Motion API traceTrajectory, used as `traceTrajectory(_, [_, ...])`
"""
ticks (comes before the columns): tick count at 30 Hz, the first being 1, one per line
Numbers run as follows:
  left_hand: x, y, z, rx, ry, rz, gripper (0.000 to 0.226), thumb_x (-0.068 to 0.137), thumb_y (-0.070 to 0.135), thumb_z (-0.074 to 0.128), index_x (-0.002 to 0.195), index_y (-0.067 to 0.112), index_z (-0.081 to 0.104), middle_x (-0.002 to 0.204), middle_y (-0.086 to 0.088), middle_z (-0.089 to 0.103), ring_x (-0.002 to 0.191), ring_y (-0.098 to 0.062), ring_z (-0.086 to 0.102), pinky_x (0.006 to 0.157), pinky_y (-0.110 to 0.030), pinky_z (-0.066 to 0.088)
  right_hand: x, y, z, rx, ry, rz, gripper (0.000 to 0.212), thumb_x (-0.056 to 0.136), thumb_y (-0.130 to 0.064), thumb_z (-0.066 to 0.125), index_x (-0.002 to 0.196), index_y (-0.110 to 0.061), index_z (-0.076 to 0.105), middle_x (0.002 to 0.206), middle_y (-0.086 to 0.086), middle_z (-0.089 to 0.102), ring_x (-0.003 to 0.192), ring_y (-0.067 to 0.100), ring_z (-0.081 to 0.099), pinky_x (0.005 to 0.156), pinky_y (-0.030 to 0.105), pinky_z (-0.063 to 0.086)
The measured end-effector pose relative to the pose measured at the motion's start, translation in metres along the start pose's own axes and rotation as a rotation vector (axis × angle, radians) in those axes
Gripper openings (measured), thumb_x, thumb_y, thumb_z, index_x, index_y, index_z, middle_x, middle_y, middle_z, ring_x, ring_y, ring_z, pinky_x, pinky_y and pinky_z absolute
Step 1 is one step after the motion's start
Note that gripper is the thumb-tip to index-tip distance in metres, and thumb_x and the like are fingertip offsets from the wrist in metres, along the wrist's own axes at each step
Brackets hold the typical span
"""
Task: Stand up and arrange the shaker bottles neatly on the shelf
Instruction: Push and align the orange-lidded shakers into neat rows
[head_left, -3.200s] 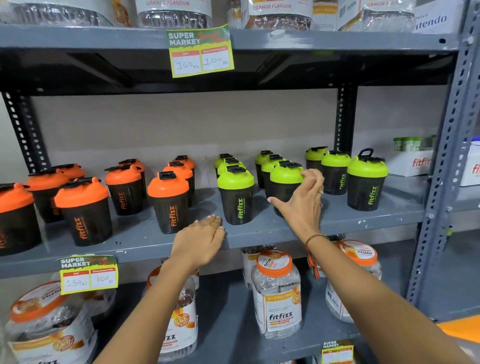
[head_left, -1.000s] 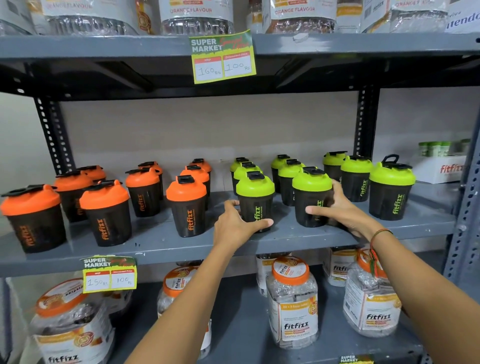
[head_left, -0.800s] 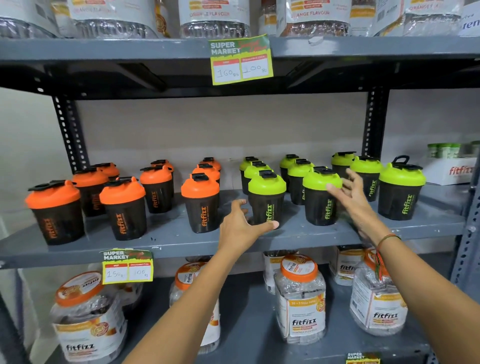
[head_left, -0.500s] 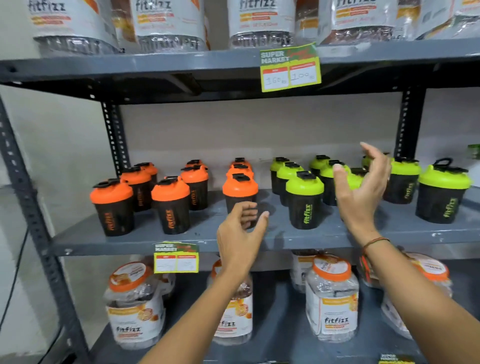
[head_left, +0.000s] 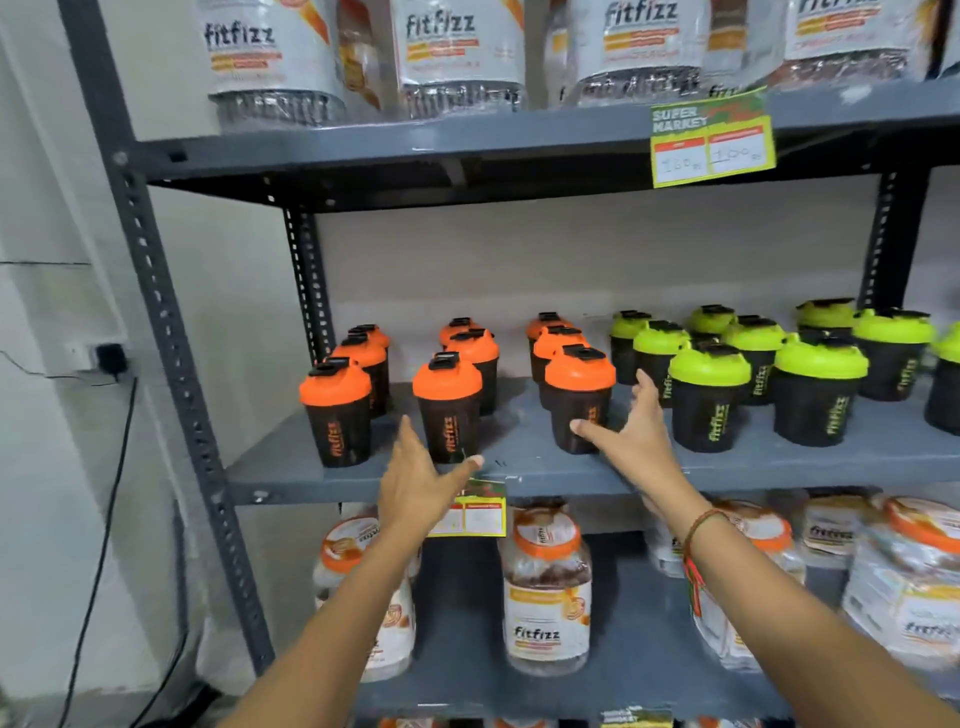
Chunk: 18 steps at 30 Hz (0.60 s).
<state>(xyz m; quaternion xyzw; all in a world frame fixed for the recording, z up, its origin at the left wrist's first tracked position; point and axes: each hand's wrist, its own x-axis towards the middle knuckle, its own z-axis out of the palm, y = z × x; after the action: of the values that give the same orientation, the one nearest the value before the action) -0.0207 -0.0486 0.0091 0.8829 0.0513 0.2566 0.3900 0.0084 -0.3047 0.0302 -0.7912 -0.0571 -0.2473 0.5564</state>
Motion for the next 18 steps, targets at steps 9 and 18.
traceTrajectory(9, [0.035, -0.006, -0.002, -0.018, -0.064, 0.002, 0.083, 0.058, 0.063, 0.074, 0.125, 0.023, 0.046, 0.119, -0.001, 0.065, 0.108, -0.026, 0.06, 0.079, -0.034, 0.045, 0.035, 0.017, 0.002, 0.068, -0.255, 0.163, 0.121, 0.043, -0.045, 0.093, 0.144, -0.023, 0.03, 0.141, 0.003, 0.055, 0.127, 0.023, 0.055, 0.109, 0.047, 0.043])
traceTrajectory(18, [0.043, -0.01, 0.007, 0.021, -0.028, 0.053, 0.073, 0.062, 0.061, 0.075, 0.119, 0.022, 0.051, 0.114, 0.001, 0.068, 0.104, -0.023, 0.063, 0.08, -0.036, 0.048, 0.038, 0.016, 0.005, 0.043, -0.281, 0.136, 0.092, 0.051, -0.034, 0.094, 0.127, -0.023, 0.044, 0.134, 0.004, 0.059, 0.119, 0.022, 0.058, 0.106, 0.045, 0.046])
